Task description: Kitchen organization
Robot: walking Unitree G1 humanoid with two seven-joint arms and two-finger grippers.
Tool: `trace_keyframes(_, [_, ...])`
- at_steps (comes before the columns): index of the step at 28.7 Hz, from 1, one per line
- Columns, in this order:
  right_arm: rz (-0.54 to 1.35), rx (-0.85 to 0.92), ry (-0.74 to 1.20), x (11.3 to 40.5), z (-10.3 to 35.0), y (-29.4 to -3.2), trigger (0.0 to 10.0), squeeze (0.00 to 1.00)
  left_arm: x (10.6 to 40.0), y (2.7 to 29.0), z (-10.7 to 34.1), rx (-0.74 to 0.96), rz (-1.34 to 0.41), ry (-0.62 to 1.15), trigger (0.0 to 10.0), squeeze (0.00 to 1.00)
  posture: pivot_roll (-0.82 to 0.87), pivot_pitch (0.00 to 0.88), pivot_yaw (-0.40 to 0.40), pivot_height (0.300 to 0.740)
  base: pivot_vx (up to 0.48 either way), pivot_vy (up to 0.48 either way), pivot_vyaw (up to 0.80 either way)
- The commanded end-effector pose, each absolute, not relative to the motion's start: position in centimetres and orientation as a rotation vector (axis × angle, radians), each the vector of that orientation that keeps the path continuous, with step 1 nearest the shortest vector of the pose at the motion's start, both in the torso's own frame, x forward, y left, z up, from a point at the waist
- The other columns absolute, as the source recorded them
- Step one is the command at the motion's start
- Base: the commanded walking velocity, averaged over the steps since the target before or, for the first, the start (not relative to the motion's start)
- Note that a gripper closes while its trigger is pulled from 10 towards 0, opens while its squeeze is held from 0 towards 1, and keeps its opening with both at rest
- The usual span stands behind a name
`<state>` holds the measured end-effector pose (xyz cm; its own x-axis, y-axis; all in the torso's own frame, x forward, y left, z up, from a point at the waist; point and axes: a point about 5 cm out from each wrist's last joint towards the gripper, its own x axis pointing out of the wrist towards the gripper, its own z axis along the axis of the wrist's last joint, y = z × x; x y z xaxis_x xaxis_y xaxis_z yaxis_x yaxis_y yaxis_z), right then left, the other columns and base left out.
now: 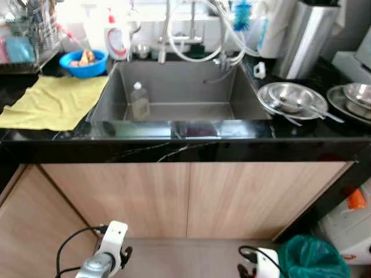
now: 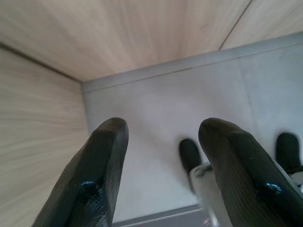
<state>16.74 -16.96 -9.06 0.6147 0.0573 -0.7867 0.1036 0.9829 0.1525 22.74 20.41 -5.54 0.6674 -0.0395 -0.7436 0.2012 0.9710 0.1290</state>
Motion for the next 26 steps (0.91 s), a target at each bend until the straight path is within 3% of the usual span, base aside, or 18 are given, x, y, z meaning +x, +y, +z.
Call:
trace_keyframes(1, [-0.047, 0.181, 0.913, 16.55, -9.08, -17.65, 10.0, 0.00, 22.88, 20.13, -5.50, 0.218, -0.148, 0.826, 10.0, 0.00, 0.05, 0.000, 0.008, 0.740, 0.000, 0.000, 0.00])
trace_keyframes(18, [-0.025, 0.145, 0.922, 16.57, -9.08, -17.71, 10.0, 0.00, 22.80, 19.83, -5.59, 0.216, -0.168, 0.830, 10.0, 0.00, 0.05, 0.000, 0.007, 0.740, 0.029, 0.000, 0.00])
trace_keyframes(26, [-0.041, 0.160, 0.922, 16.53, -9.11, -17.71, 10.0, 0.00, 22.60, 19.92, -5.71, 0.219, -0.168, 0.837, 10.0, 0.00, 0.05, 0.000, 0.008, 0.740, 0.250, 0.000, 0.53])
